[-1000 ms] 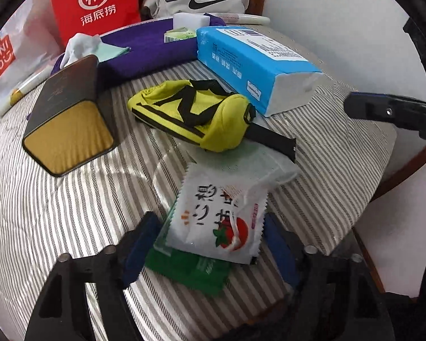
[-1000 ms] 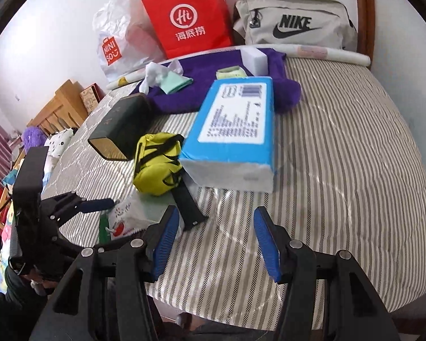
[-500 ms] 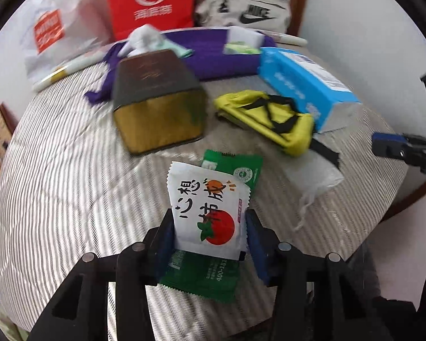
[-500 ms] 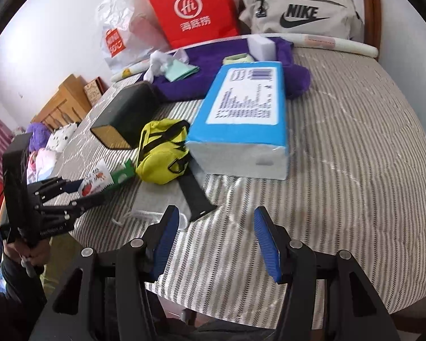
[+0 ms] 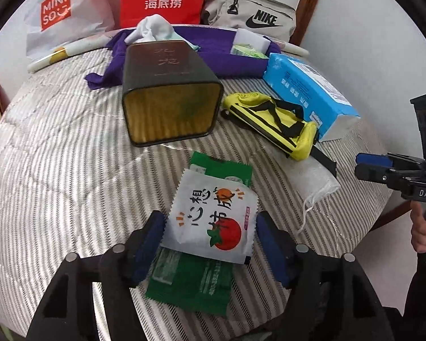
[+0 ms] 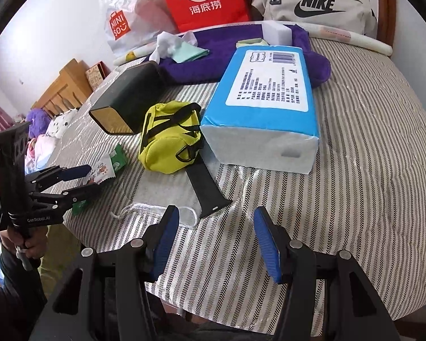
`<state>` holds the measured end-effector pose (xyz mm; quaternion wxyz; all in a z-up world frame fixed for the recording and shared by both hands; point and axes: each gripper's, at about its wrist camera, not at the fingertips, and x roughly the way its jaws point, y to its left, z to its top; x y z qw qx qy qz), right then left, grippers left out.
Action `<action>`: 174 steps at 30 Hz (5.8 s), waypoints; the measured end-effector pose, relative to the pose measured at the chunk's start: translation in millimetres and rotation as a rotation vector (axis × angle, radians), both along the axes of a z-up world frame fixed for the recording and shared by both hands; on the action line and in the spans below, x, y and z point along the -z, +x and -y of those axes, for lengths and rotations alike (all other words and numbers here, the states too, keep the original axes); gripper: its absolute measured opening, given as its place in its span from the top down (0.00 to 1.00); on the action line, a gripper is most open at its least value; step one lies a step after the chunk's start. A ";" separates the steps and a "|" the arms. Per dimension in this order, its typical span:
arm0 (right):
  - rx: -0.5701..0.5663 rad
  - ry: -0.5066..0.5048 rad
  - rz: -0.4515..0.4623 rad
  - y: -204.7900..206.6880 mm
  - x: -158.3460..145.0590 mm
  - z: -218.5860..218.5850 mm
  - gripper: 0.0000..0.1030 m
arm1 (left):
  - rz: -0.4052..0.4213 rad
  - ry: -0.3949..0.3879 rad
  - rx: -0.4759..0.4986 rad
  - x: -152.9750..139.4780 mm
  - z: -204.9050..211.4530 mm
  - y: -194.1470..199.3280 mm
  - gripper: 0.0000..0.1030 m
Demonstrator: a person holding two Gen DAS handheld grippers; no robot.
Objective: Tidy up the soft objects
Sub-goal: 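Lift the snack packet with the left gripper, then grasp the yellow-and-black pouch with the right gripper while the left gripper holds the snack packet, then carry the pouch with the right gripper while the left gripper carries the snack packet to the purple towel, then open the right gripper over the towel while the left gripper releases the snack packet there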
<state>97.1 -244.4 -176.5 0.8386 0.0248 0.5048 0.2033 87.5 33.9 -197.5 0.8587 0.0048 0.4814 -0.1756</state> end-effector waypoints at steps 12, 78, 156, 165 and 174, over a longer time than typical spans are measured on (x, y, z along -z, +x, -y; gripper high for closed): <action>-0.036 -0.001 0.000 -1.6 2.3 -11.3 0.47 | 0.027 -0.101 -0.022 -14.0 -14.7 0.3 0.62; -0.144 -0.019 0.175 -8.2 -47.8 -51.2 0.70 | -0.001 -0.088 -0.199 -9.9 -46.6 11.7 0.62; -0.083 -0.136 0.073 254.4 -46.9 -42.2 0.70 | -0.113 -0.139 -0.178 -56.5 10.1 264.7 0.63; -0.072 -0.188 0.015 276.8 -22.8 -49.8 0.68 | -0.168 -0.108 -0.197 -36.1 -0.1 295.6 0.62; -0.103 -0.151 -0.001 275.3 -19.5 -53.8 0.40 | -0.204 -0.158 -0.200 -32.1 -1.4 293.0 0.36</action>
